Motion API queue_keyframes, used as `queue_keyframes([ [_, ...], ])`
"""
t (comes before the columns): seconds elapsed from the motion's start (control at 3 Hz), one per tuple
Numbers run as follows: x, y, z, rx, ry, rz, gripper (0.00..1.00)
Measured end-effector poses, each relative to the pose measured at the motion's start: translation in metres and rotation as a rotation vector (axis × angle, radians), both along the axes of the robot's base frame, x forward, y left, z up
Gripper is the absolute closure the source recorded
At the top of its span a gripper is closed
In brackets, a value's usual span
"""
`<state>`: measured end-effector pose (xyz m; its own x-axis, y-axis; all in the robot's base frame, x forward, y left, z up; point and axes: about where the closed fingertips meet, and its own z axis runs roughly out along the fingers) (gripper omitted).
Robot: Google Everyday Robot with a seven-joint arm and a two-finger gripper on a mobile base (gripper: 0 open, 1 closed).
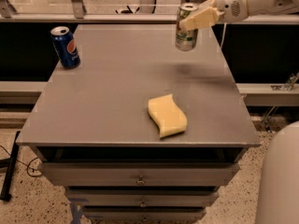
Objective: Move 7up can near sponge
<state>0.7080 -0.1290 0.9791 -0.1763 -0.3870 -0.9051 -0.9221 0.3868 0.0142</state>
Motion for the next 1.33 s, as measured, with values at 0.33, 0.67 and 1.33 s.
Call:
queue_keyframes([
  [0.33,-0.046,-0.006,-0.009,0.016,0.032,0.078,1.00],
  [0.67,-0.083,-0.011,-0.029,0.032,0.050,0.129,1.00],
  [1.33,-0.135,-0.009,-0.055,0.070,0.003,0.197,1.00],
])
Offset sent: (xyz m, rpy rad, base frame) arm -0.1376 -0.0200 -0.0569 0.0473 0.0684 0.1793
